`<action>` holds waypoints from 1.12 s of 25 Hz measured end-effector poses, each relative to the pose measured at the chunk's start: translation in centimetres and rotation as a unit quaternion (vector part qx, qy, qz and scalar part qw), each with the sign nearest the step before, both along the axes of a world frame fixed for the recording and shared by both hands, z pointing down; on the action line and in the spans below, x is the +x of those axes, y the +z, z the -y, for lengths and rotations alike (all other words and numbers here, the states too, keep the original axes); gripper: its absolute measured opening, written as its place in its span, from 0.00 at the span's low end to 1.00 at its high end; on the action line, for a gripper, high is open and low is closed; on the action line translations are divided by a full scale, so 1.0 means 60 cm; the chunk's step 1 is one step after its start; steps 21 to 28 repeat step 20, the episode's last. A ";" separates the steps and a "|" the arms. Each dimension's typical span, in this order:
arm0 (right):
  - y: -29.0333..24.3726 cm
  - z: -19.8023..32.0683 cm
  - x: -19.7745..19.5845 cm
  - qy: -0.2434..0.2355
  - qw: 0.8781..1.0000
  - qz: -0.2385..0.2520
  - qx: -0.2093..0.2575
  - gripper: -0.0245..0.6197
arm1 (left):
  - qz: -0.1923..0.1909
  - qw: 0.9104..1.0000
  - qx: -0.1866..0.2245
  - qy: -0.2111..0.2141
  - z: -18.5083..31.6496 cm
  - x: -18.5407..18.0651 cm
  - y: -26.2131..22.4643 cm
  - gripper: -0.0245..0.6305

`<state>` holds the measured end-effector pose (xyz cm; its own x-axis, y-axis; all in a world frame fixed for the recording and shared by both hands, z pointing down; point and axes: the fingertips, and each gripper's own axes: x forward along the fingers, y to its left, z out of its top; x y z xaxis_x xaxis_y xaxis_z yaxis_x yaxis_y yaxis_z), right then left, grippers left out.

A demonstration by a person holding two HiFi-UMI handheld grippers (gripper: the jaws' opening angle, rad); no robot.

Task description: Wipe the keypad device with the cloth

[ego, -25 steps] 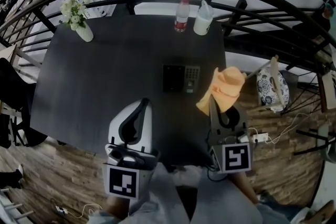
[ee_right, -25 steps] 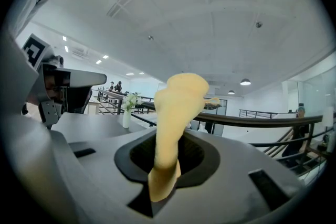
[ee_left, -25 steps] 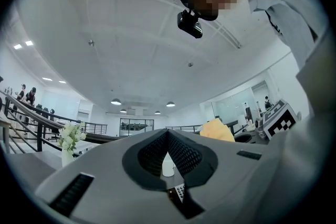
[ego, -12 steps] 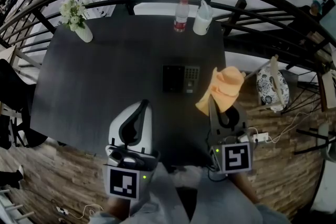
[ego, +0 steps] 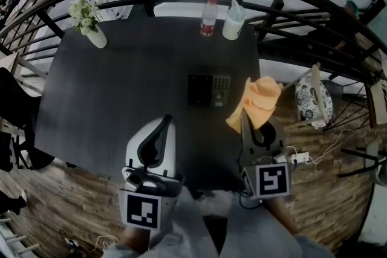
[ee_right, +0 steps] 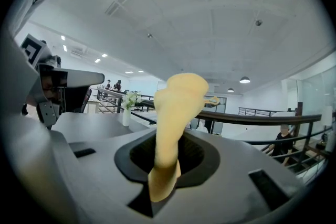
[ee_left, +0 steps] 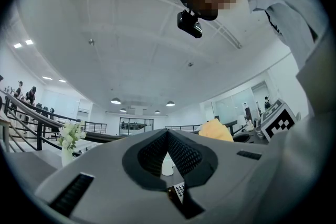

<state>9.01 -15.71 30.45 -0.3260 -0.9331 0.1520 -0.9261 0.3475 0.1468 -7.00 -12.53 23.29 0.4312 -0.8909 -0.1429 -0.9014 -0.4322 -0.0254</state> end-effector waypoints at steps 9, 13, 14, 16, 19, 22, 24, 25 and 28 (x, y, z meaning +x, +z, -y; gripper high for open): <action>0.005 -0.003 -0.003 -0.007 1.000 -0.002 -0.007 0.15 | -0.002 1.000 -0.002 0.000 -0.003 0.001 0.002 0.06; 0.007 -0.007 -0.007 -0.011 1.000 -0.005 -0.011 0.15 | -0.002 1.000 -0.004 0.000 -0.006 0.002 0.004 0.06; 0.007 -0.007 -0.006 -0.010 1.000 -0.005 -0.012 0.15 | -0.001 1.000 -0.004 0.001 -0.007 0.003 0.003 0.06; 0.005 -0.007 -0.005 -0.009 1.000 -0.004 -0.013 0.15 | -0.001 1.000 -0.002 0.003 -0.007 0.006 0.001 0.06; 0.005 -0.010 -0.006 -0.009 1.000 -0.002 -0.013 0.15 | -0.001 1.000 -0.003 0.005 -0.008 0.007 0.002 0.06; 0.006 -0.011 -0.007 -0.009 1.000 -0.002 -0.013 0.15 | -0.001 1.000 -0.004 0.006 -0.009 0.007 0.003 0.06; 0.006 -0.011 -0.007 -0.009 1.000 -0.002 -0.013 0.15 | -0.001 1.000 -0.004 0.006 -0.009 0.007 0.003 0.06; 0.006 -0.011 -0.007 -0.009 1.000 -0.002 -0.013 0.15 | -0.001 1.000 -0.004 0.006 -0.009 0.007 0.003 0.06; 0.006 -0.011 -0.007 -0.009 1.000 -0.002 -0.013 0.15 | -0.001 1.000 -0.004 0.006 -0.009 0.007 0.003 0.06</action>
